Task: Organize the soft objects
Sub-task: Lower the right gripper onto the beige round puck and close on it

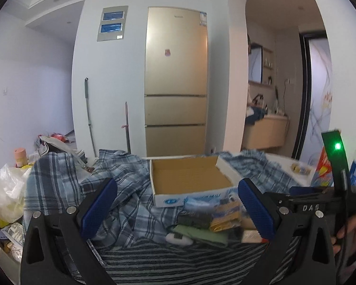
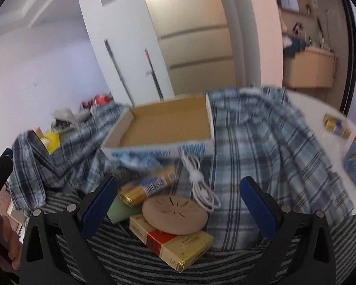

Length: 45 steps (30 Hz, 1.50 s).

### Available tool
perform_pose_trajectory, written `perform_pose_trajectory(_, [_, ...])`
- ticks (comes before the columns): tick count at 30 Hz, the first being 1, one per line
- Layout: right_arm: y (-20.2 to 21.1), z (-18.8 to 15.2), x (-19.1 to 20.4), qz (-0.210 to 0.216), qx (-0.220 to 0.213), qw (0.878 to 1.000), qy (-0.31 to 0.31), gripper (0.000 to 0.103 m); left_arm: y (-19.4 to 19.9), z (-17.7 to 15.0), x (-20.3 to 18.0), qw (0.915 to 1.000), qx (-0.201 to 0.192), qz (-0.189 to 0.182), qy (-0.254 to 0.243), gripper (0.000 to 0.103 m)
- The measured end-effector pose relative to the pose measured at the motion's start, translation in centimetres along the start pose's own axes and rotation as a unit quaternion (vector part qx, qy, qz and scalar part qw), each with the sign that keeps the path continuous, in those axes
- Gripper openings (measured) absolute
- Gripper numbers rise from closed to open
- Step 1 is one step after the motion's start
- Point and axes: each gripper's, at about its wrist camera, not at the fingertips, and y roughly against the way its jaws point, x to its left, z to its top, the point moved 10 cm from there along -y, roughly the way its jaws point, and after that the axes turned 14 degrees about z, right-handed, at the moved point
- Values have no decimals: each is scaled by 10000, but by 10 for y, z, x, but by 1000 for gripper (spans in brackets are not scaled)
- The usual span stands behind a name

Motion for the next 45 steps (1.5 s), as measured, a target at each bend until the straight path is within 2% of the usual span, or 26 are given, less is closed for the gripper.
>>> perform_pose_trajectory(4, [-23,-17,-5,94,472,9988,-106,100,-16,-15,-5,9997,238,-49,-84,103])
perform_pose_trajectory(8, [-41,-33,-6,48,905,9959,5,99,-26,-28,-11,9989,208,75,-409,103])
perform_pose_trajectory(11, [-50,-40,-5,77,1044,9945,-7,99,-31,-39,-20,9977,370,-125,-550,103])
perform_pose_trajectory(16, [-56,-41,-5,235,1096,9937,-86,99,-36,-43,-20,9975,495,-252,-441,103])
perform_pose_trajectory(21, [-57,-43,-5,216,1117,9935,-80,86,-40,-45,-14,9974,617,-252,-274,103])
perform_pose_trajectory(25, [-50,-41,0,202,1006,9947,59,77,-38,-44,-14,9977,545,-239,-330,103])
perform_pose_trajectory(26, [-47,-39,2,185,963,9951,118,72,-36,-43,-16,9976,525,-227,-380,103])
perform_pose_trajectory(27, [-44,-38,5,217,929,9953,172,62,-36,-43,-18,9972,545,-214,-466,103])
perform_pose_trajectory(29, [-38,-38,10,266,927,9950,246,53,-34,-46,-25,9958,581,-245,-661,103])
perform_pose_trajectory(30, [-35,-38,11,262,939,9948,307,53,-32,-47,-30,9950,589,-293,-750,103])
perform_pose_trajectory(32, [-32,-39,11,197,913,9950,363,56,-29,-48,-37,9937,570,-368,-889,103])
perform_pose_trajectory(33, [-32,-39,7,107,903,9954,299,68,-28,-49,-39,9935,550,-377,-921,103])
perform_pose_trajectory(36, [-33,-36,-2,177,826,9964,-55,92,-28,-49,-40,9933,552,-377,-944,103])
perform_pose_trajectory(40, [-43,-35,-16,171,987,9941,-421,93,-32,-52,-36,9935,697,-425,-790,103])
perform_pose_trajectory(43, [-56,-41,-16,443,1235,9895,-615,93,-42,-58,-33,9920,944,-493,-671,103])
perform_pose_trajectory(45, [-62,-46,-15,438,1323,9883,-613,93,-48,-62,-30,9907,1128,-522,-560,103])
